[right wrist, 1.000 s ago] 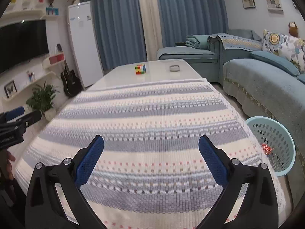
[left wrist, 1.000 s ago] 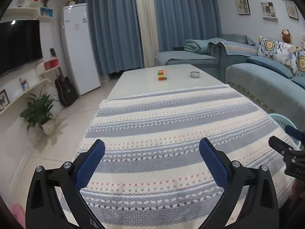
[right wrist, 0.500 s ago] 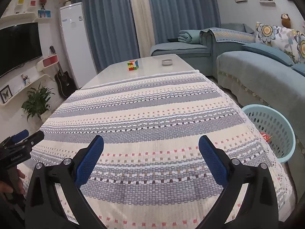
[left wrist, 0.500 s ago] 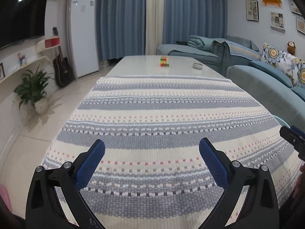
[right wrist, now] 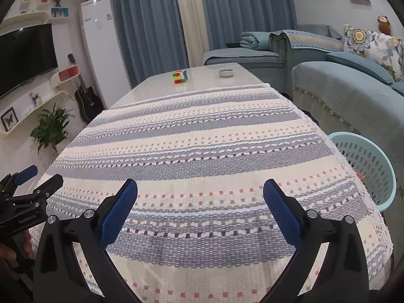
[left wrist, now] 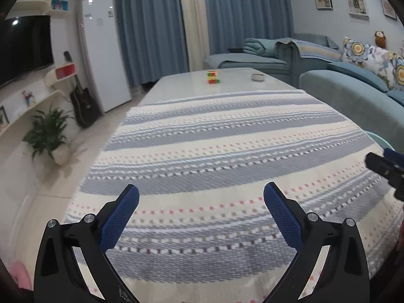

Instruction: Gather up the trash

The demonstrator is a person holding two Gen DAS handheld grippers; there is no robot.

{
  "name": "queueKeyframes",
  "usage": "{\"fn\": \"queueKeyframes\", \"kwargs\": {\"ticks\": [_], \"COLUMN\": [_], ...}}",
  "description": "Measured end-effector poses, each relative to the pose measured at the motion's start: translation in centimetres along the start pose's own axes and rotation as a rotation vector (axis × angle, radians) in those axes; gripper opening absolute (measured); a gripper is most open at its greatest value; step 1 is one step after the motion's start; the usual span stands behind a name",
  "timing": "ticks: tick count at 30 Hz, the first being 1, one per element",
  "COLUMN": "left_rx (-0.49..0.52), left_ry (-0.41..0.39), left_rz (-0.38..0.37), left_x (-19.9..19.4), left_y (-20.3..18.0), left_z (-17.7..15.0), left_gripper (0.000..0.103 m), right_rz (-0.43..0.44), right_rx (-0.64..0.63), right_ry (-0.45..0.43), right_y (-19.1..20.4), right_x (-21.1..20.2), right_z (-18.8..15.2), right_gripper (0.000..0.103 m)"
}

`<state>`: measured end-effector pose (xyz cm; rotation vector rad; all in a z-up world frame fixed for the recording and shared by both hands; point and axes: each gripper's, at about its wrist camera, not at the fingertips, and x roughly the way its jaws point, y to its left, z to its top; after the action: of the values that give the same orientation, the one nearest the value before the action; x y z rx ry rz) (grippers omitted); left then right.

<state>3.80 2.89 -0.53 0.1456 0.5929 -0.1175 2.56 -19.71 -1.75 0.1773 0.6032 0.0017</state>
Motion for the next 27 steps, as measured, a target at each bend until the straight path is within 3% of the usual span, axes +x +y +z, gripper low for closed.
{"fn": "queueKeyframes", "kwargs": {"ticks": [3,9,13,18,23,27], "left_rx": [0.011,-0.061,-0.062,-0.080,-0.130,-0.161], "left_ry": [0.004,0.018,0.080,0.117,0.153,0.138], "left_rz": [0.002,-0.049,-0.043,-0.053,-0.114,-0.120], "left_x": [0.2,0.5,1.5,2.2,3.6,3.8], "left_y": [-0.1,0.8,0.7,0.9,0.8,0.8], "left_z": [-0.2,-0.2,-0.7,-0.8,-0.6,-0.9], "left_gripper": [0.096,0.096,0.096,0.096,0.096,0.096], "right_rz": [0.009,0.022,0.048,0.067,0.079,0.134], "right_rx": [-0.020,-0.079,-0.137,-0.259,-0.386,-0.370], "right_ry": [0.017,0.054,0.089,0.119,0.144,0.166], "right_y": [0.6,1.8,2.9,5.3,8.0,8.8], "right_x": [0.4,1.0,1.4,1.7,2.0,2.2], "right_z": [-0.3,-0.9,-1.6,-2.6,-4.2,-4.8], "right_gripper": [0.095,0.095,0.095,0.095,0.095,0.095]}}
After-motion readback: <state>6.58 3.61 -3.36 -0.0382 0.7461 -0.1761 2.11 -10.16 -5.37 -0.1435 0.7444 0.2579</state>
